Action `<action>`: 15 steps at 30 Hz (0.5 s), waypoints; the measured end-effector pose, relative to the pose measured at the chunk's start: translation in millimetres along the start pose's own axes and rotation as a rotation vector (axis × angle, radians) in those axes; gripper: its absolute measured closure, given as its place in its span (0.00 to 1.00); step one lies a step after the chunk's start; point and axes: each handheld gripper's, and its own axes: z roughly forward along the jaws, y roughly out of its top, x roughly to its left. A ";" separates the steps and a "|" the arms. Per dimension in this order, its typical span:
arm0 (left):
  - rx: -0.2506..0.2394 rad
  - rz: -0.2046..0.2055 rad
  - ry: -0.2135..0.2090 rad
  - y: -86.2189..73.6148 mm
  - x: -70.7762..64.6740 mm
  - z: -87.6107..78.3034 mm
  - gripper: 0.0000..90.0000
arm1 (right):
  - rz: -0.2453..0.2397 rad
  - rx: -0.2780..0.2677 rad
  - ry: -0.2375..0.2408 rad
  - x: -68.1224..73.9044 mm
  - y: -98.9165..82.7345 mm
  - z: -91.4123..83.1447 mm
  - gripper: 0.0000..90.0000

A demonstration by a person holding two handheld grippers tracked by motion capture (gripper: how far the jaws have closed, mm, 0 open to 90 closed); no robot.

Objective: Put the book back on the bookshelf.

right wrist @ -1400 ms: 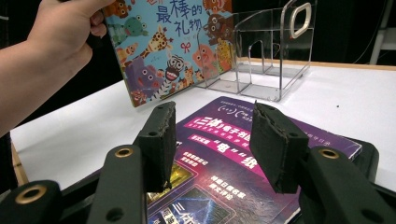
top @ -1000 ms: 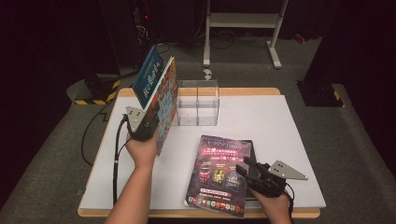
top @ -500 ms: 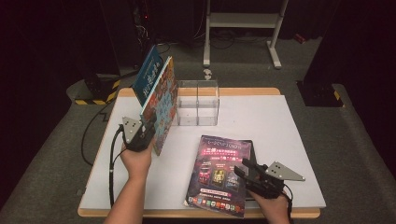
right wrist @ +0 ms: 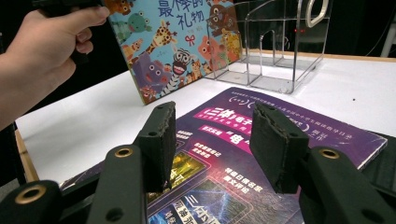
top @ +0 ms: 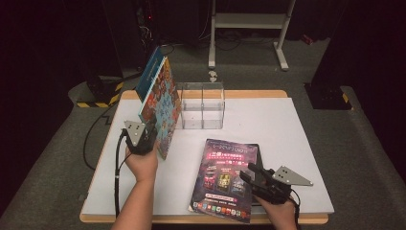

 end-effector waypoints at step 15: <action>-0.009 0.017 0.034 0.2 -7.9 11.4 0.87 | 0.000 0.000 0.001 -0.6 0.0 0.0 0.56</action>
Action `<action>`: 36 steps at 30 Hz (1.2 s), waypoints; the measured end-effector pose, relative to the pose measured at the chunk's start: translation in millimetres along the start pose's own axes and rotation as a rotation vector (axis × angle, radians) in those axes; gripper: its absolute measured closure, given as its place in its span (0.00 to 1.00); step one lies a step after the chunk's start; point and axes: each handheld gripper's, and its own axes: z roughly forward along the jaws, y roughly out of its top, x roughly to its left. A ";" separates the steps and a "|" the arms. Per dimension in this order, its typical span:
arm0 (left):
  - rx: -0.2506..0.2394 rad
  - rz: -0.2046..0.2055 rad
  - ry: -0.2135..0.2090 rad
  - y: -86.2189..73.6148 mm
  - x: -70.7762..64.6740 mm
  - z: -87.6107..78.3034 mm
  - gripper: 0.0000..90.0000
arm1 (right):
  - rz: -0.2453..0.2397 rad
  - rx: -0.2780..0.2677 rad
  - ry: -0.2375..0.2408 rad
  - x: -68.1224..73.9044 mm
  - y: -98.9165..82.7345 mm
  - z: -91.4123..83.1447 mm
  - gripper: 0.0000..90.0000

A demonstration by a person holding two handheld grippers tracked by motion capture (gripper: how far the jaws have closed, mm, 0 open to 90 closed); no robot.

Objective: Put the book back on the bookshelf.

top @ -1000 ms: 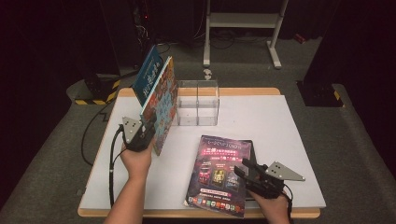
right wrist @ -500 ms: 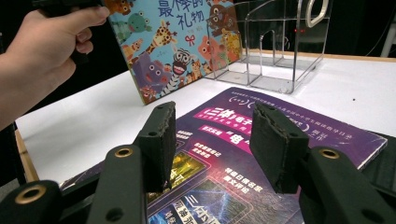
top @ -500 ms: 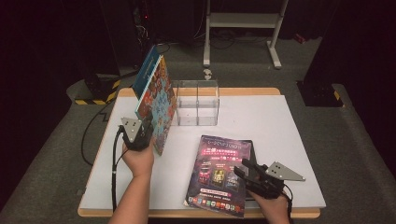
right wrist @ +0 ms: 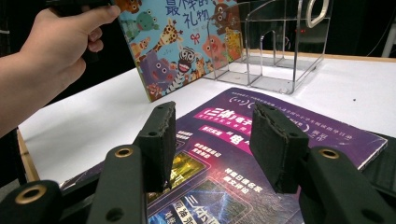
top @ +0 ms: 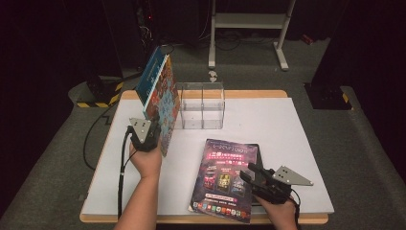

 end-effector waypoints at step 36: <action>0.126 -0.091 -0.212 -19.1 25.5 -29.2 0.36 | 0.003 0.115 -0.018 -12.9 -1.2 6.3 0.52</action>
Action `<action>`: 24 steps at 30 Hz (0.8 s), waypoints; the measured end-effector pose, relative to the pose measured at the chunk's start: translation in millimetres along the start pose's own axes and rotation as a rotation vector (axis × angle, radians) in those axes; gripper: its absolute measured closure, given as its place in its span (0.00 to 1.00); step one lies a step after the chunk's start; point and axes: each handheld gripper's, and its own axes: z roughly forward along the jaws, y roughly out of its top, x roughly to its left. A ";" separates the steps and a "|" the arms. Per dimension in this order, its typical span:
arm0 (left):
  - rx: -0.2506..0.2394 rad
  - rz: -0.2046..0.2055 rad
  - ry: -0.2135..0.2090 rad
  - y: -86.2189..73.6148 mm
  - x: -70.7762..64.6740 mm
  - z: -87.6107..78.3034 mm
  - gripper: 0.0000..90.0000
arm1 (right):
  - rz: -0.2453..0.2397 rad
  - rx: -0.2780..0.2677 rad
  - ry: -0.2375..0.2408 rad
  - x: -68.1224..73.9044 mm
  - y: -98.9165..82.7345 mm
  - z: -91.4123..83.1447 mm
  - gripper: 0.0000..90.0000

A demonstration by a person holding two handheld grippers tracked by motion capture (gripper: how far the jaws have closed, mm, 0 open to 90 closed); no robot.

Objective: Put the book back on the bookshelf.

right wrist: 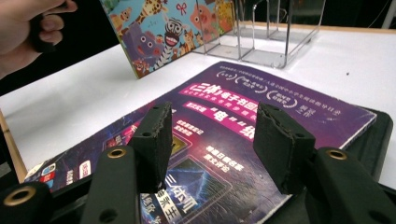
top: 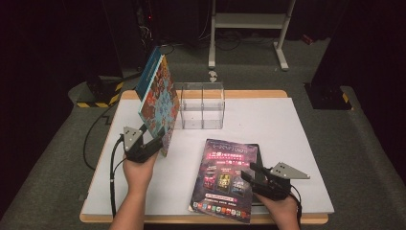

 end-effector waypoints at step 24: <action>0.366 -0.026 -0.393 -74.9 -45.4 -8.3 0.30 | -0.058 0.080 -0.090 -9.9 -2.6 -2.5 0.31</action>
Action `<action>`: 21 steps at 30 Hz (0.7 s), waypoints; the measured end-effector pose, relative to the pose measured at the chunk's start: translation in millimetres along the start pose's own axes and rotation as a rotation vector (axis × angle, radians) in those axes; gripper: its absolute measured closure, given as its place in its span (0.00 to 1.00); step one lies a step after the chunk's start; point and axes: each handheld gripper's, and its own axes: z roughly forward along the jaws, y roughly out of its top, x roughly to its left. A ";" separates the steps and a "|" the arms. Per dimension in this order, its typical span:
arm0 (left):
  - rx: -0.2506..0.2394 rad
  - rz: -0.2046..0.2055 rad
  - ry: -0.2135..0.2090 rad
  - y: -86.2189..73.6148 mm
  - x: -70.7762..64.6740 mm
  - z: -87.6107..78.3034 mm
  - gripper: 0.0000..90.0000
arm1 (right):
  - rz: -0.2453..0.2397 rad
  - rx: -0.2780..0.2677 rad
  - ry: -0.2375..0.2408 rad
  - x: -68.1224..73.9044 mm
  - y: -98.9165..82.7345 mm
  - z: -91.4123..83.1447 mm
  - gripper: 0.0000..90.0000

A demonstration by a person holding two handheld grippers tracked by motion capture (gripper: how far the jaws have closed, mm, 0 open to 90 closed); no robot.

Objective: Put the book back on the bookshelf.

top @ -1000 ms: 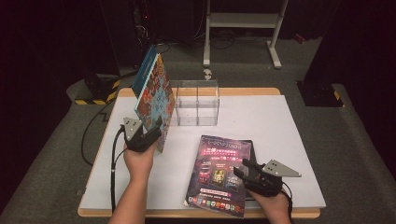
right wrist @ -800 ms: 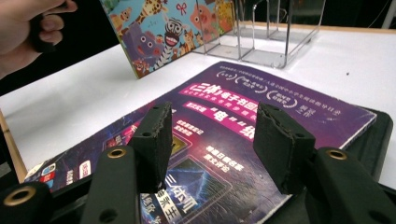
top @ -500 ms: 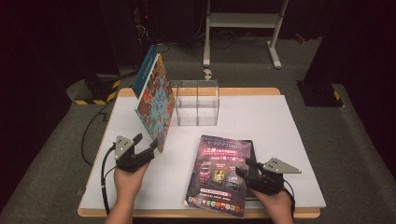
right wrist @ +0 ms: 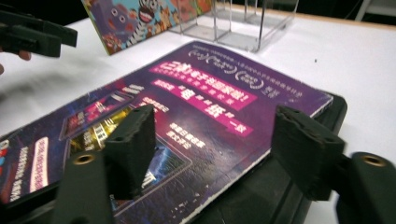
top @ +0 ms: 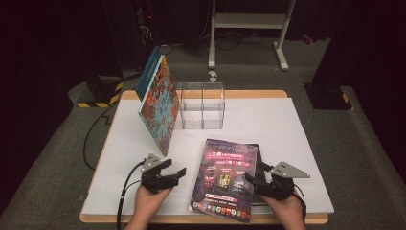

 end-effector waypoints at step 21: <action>0.146 0.018 -0.196 0.9 -51.4 58.7 0.34 | 0.133 0.105 -0.022 -13.2 -8.3 9.1 0.19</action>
